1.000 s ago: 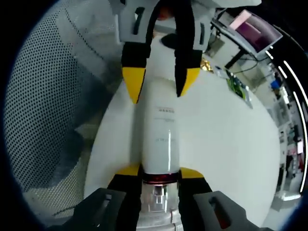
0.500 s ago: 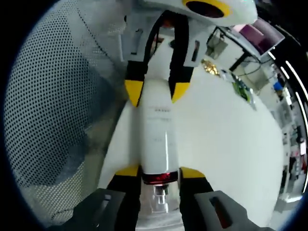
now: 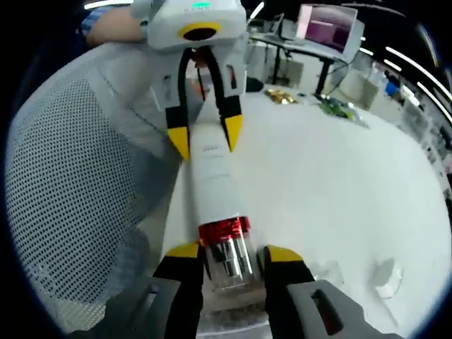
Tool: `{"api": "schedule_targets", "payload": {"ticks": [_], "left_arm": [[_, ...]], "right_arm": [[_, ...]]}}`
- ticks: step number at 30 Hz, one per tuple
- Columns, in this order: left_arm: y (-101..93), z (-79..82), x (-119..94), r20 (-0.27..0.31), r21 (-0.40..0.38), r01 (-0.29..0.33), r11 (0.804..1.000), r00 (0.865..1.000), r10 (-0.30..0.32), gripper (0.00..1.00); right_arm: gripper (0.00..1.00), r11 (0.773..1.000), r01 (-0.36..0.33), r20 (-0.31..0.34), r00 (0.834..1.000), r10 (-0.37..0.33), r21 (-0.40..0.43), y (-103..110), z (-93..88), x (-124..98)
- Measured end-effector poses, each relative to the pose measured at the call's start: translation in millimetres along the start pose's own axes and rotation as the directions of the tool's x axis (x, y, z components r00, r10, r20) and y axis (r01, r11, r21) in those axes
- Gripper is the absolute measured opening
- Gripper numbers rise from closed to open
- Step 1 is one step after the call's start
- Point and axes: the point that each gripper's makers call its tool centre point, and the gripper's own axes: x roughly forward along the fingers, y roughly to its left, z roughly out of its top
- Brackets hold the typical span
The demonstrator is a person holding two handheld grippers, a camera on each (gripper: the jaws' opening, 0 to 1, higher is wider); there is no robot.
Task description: Arrange the skincare products in the storage area until every visible bottle or jar stands upright without overlapping.
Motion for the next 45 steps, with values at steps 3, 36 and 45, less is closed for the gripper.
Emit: {"api": "schedule_targets", "payload": {"ticks": [3,36,45], "left_arm": [[-4.9,4.5,2.2,-0.018,-0.019,0.0,1.0,1.0,0.0,0.26],[14.1,46.1,-15.1,0.205,-0.06,-0.061,0.996,0.976,0.073,0.33],[41.7,63.3,-38.8,0.329,-0.22,-0.108,0.969,0.927,0.178,0.33]], "right_arm": [[0.28,0.999,0.0,-0.06,0.998,-0.003,-0.052,-1.4,0.9,-0.5],[0.29,0.996,0.085,0.269,0.96,-0.075,-0.026,-4.0,95.0,-38.7],[0.37,0.857,-0.145,0.511,0.846,-0.151,0.494,-39.5,118.0,-60.8]]}}
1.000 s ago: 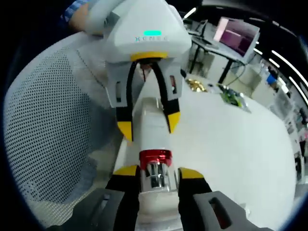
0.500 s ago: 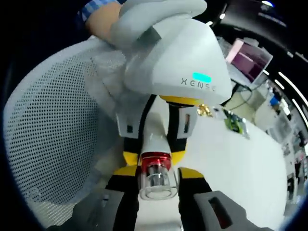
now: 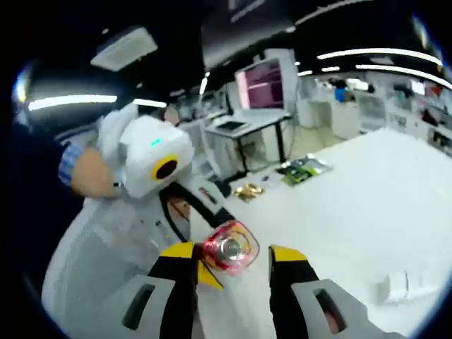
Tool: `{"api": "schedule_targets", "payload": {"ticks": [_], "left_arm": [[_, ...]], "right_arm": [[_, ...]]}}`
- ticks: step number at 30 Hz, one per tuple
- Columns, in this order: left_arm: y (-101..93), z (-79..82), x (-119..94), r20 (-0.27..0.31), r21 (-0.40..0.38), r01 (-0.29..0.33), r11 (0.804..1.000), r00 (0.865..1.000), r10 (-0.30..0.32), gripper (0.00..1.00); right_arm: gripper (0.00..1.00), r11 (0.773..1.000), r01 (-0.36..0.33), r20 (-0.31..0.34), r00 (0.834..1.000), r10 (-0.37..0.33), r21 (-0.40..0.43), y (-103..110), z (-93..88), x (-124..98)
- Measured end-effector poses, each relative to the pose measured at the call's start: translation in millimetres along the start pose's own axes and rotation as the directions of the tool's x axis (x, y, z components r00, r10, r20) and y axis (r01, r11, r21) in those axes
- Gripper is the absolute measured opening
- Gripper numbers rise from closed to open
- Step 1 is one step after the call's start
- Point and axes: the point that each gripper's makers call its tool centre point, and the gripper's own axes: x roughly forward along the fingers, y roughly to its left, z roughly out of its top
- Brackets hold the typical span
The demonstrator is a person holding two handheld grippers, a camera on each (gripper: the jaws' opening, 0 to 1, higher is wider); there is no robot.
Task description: Arrange the skincare products in the storage area until every visible bottle or jar stands upright without overlapping.
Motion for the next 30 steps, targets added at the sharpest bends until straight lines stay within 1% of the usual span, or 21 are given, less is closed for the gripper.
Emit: {"api": "schedule_targets", "payload": {"ticks": [2,4,5,7,8,9,11,13,14,15,16,17,18,19,21,23,24,25,26,28,30], "left_arm": [[-0.4,0.7,0.5,0.003,-0.006,-0.002,1.0,1.0,0.002,0.33],[-0.7,1.0,0.7,0.003,-0.006,-0.005,1.0,1.0,0.005,0.33],[-0.7,0.8,0.8,0.002,-0.005,-0.005,1.0,1.0,0.005,0.33],[-0.4,0.7,1.1,0.002,-0.006,-0.006,1.0,1.0,0.006,0.33],[-0.6,0.5,1.1,0.001,-0.008,-0.006,1.0,1.0,0.006,0.33],[-1.0,-0.5,1.7,-0.005,-0.003,-0.008,1.0,1.0,0.008,0.33],[0.2,-0.8,1.4,-0.009,-0.015,-0.014,1.0,1.0,0.014,0.33],[2.1,-0.3,0.6,-0.004,-0.033,-0.015,0.999,1.0,0.015,0.33],[2.9,-0.1,-0.5,-0.006,-0.04,-0.017,0.999,1.0,0.017,0.32],[3.6,-1.4,-0.7,-0.014,-0.057,-0.017,0.998,1.0,0.016,0.32],[2.4,-0.8,-0.5,-0.01,-0.053,-0.013,0.999,1.0,0.013,0.32],[0.6,0.8,0.4,-0.005,-0.049,-0.016,0.999,1.0,0.016,0.32],[1.1,3.6,0.2,0.009,-0.046,-0.022,0.999,1.0,0.022,0.32],[3.4,10.9,-1.1,0.051,-0.05,-0.031,0.998,0.998,0.033,0.32],[6.8,25.7,-6.0,0.142,-0.07,-0.032,0.997,0.989,0.041,0.33],[7.7,34.2,-9.3,0.199,-0.082,-0.024,0.996,0.979,0.04,0.33],[7.8,36.3,-10.6,0.216,-0.085,-0.021,0.996,0.976,0.039,0.33],[7.7,35.7,-10.4,0.218,-0.088,-0.018,0.996,0.975,0.037,0.33],[7.7,35.7,-9.8,0.224,-0.088,-0.014,0.996,0.974,0.034,0.32],[6.9,35.3,-8.2,0.229,-0.078,-0.009,0.997,0.973,0.027,0.32],[4.7,33.1,-5.9,0.214,-0.079,-0.002,0.997,0.977,0.019,0.32]], "right_arm": [[0.37,1.0,0.006,0.006,1.0,-0.006,0.031,1.2,0.6,4.1],[0.38,1.0,0.001,-0.018,1.0,0.0,0.021,4.5,-3.0,8.4],[0.41,0.999,-0.019,-0.052,0.998,0.021,0.025,10.3,-9.6,11.6],[0.4,0.999,-0.002,-0.09,0.996,0.004,0.032,9.3,-18.0,16.3],[0.41,0.998,-0.004,-0.113,0.994,0.011,0.067,10.7,-23.9,19.6],[0.39,0.993,-0.01,-0.055,0.998,0.016,0.121,11.2,-15.4,21.9],[0.38,0.986,-0.014,-0.063,0.998,0.024,0.166,12.3,-17.6,23.4],[0.33,0.973,-0.047,-0.014,0.999,0.051,0.226,18.8,-14.5,29.3],[0.32,0.96,-0.044,0.009,0.999,0.043,0.275,18.2,-13.3,31.8],[0.3,0.966,-0.033,-0.002,0.999,0.034,0.255,15.8,-14.3,30.6],[0.28,0.975,-0.032,-0.038,0.998,0.041,0.22,16.9,-16.1,29.3],[0.28,0.98,-0.013,-0.075,0.997,0.028,0.196,15.5,-17.2,26.8],[0.28,0.985,0.0,-0.083,0.996,0.014,0.173,15.3,-14.9,25.4],[0.28,0.992,0.018,-0.059,0.998,-0.01,0.123,13.8,-6.9,22.5],[0.27,0.997,0.046,-0.016,0.999,-0.045,0.068,14.7,6.3,17.6],[0.27,0.998,0.063,-0.008,0.998,-0.063,0.015,15.5,13.2,14.0],[0.27,0.997,0.072,-0.004,0.997,-0.072,-0.017,16.2,15.7,13.3],[0.27,0.994,0.088,0.001,0.996,-0.088,-0.064,16.9,17.4,13.3],[0.27,0.991,0.102,0.001,0.995,-0.102,-0.085,16.5,17.6,13.1],[0.27,0.99,0.109,-0.002,0.994,-0.109,-0.095,17.3,15.3,13.9],[0.27,0.981,0.123,-0.004,0.992,-0.125,-0.153,16.5,14.9,14.5]]}}
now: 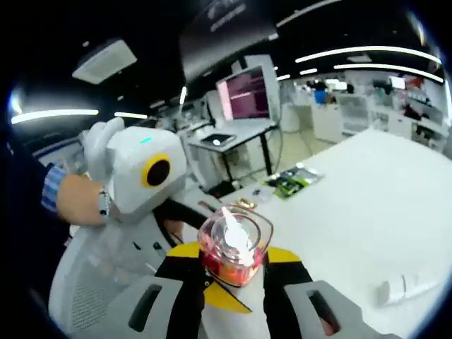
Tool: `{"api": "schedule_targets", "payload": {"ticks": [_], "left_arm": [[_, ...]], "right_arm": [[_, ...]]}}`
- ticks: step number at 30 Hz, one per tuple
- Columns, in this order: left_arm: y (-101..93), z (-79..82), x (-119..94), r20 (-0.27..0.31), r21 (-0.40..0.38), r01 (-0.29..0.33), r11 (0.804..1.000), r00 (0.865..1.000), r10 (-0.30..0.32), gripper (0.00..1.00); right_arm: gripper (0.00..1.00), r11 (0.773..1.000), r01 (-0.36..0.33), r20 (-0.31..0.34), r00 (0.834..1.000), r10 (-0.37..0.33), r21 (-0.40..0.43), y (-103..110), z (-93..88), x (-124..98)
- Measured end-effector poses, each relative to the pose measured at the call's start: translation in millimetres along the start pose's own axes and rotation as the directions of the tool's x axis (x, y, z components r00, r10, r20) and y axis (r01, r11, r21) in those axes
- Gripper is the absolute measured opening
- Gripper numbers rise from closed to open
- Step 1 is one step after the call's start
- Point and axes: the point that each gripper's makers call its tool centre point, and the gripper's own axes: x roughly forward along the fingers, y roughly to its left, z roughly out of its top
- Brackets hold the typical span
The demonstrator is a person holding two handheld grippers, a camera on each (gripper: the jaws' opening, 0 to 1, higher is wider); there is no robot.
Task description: Arrange the skincare products in the storage area until every visible bottle or jar stands upright without overlapping.
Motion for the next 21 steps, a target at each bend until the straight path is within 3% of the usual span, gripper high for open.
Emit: {"api": "schedule_targets", "payload": {"ticks": [6,8,13,18,21], "left_arm": [[-8.1,-14.3,5.5,-0.071,0.061,0.026,0.998,0.997,-0.021,0.32],[-8.4,-11.5,4.3,-0.06,0.066,0.022,0.998,0.998,-0.018,0.32],[-11.3,-18.6,3.6,-0.1,0.14,0.037,0.989,0.995,-0.023,0.35],[-10.2,-19.0,2.1,-0.115,0.111,0.043,0.993,0.993,-0.03,0.34],[-9.6,-19.3,2.6,-0.117,0.123,0.037,0.992,0.993,-0.023,0.34]], "right_arm": [[0.27,0.997,0.003,-0.061,0.998,-0.008,-0.081,2.4,-12.2,2.7],[0.27,0.993,-0.002,-0.042,0.999,-0.002,-0.116,2.5,-10.3,1.2],[0.28,0.956,-0.004,-0.02,1.0,-0.002,-0.292,7.6,-10.6,2.2],[0.28,0.975,-0.002,-0.016,1.0,-0.001,-0.22,6.2,-11.0,1.9],[0.28,0.972,0.034,-0.103,0.993,-0.059,-0.232,4.2,-13.7,0.2]]}}
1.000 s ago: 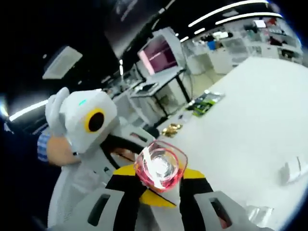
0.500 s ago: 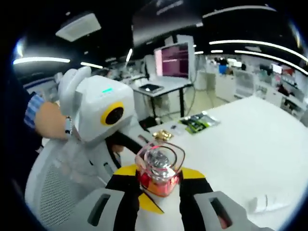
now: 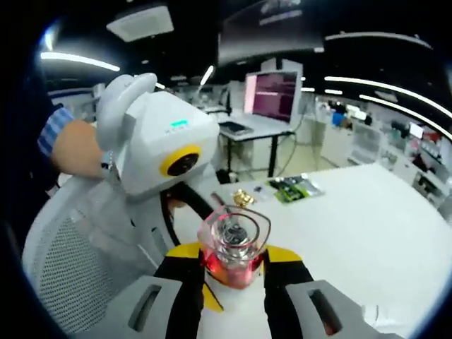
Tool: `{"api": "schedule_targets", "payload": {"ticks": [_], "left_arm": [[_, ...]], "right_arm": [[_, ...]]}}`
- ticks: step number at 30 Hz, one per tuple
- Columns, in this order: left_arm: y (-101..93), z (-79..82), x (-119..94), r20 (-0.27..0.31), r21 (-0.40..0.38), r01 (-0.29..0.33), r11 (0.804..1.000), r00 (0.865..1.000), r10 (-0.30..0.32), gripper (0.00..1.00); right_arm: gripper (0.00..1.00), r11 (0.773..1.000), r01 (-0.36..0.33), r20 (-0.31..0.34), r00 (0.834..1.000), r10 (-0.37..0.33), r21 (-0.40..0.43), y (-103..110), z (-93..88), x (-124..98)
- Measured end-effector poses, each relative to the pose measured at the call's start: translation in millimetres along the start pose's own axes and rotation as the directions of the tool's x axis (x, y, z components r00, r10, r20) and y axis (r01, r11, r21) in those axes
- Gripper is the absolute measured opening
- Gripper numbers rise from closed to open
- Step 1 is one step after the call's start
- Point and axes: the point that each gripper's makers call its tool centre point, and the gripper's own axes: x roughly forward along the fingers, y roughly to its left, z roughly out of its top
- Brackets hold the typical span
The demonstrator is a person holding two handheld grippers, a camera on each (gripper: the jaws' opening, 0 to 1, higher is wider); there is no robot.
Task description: Arrange the skincare products in the storage area until every visible bottle or jar stands upright without overlapping.
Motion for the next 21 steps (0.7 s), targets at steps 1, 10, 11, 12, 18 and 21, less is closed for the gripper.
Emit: {"api": "schedule_targets", "payload": {"ticks": [1,10,11,12,18,21], "left_arm": [[0.5,-0.4,-0.2,-0.003,0.01,-0.002,1.0,1.0,0.002,0.34],[-0.2,-1.8,-2.7,-0.021,0.048,-0.004,0.999,1.0,0.005,0.31],[-0.8,-2.3,-3.0,-0.023,0.051,-0.002,0.999,1.0,0.003,0.32],[-0.9,-2.4,-3.2,-0.022,0.05,-0.001,0.999,1.0,0.002,0.32],[-6.1,-3.8,-4.6,-0.018,0.067,0.012,0.998,1.0,-0.011,0.38],[-5.6,-5.7,-5.7,-0.013,0.067,0.015,0.998,1.0,-0.014,0.38]], "right_arm": [[0.29,0.999,0.033,-0.051,0.998,-0.033,0.001,-2.2,-1.9,-0.9],[0.24,0.953,0.268,-0.097,0.962,-0.256,0.139,-2.5,-12.1,-8.6],[0.24,0.955,0.266,-0.078,0.963,-0.257,0.13,-1.6,-12.5,-8.3],[0.24,0.957,0.263,-0.067,0.964,-0.256,0.123,-1.9,-12.6,-8.2],[0.24,0.958,0.249,-0.056,0.968,-0.243,0.143,-2.2,-11.8,-6.3],[0.24,0.953,0.259,-0.06,0.966,-0.253,0.154,-2.6,-12.3,-5.0]]}}
